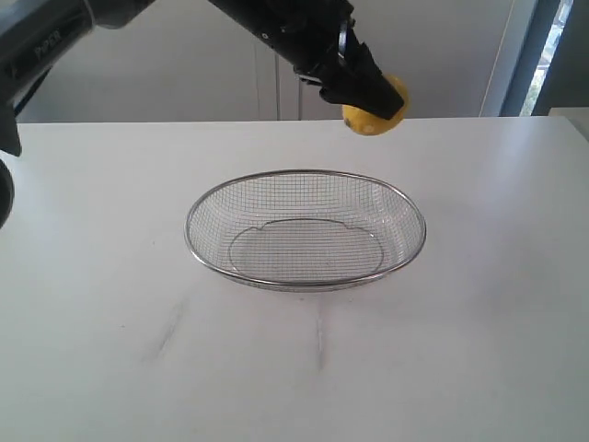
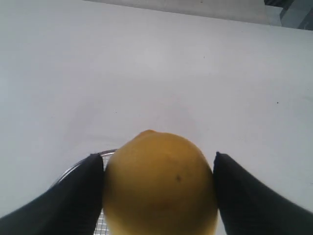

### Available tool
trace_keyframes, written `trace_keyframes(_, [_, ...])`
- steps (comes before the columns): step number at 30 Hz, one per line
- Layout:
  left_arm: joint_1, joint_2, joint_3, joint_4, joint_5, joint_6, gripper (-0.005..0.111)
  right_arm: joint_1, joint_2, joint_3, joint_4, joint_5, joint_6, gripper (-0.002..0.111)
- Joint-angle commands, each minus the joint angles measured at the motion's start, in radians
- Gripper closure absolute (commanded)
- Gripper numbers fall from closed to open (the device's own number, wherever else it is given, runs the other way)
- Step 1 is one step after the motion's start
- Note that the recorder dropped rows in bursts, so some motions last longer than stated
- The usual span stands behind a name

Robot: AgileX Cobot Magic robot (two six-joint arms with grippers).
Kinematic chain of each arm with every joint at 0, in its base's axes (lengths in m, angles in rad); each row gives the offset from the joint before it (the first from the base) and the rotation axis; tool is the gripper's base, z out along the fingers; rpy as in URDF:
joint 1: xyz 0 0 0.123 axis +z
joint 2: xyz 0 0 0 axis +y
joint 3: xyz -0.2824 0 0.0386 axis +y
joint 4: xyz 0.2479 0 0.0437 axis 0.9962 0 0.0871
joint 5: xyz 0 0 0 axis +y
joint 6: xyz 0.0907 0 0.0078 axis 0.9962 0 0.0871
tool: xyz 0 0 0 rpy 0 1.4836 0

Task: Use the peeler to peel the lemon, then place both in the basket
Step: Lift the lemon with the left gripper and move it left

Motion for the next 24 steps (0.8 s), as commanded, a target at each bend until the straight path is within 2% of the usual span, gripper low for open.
trace_keyframes(1, [0.036,-0.098,0.154,-0.062,0.088,0.066,0.107,-0.002,-0.005,0.011,-0.008,-0.025,0.005,0.108])
trace_keyframes(4, [0.080,-0.204,0.356,-0.165,0.088,0.177,0.107,-0.002,-0.005,0.019,-0.003,-0.030,0.005,0.108])
trace_keyframes(10, [0.156,-0.381,0.653,-0.299,0.088,0.337,0.107,-0.002,-0.005,0.019,0.045,-0.037,0.005,0.108])
trace_keyframes(13, [0.228,-0.547,0.919,-0.399,0.088,0.457,0.107,-0.002,-0.005,0.019,0.123,-0.085,0.003,0.108])
trace_keyframes(17, [0.298,-0.688,1.099,-0.464,0.088,0.555,0.107,-0.002,-0.003,0.019,0.181,-0.126,0.003,0.108])
trace_keyframes(18, [0.343,-0.752,1.188,-0.518,0.088,0.628,0.107,-0.002,0.012,0.019,0.240,-0.141,-0.020,0.108])
trace_keyframes(19, [0.361,-0.773,1.229,-0.540,0.088,0.658,0.107,-0.002,0.021,0.019,0.279,-0.149,-0.052,0.108])
trace_keyframes(21, [0.431,-0.849,1.363,-0.600,0.088,0.694,0.107,-0.002,0.090,0.019,0.530,-0.189,-0.266,0.108])
trace_keyframes(24, [0.440,-0.897,1.470,-0.667,0.088,0.777,0.107,-0.002,0.205,0.019,0.743,-0.216,-0.432,0.108])
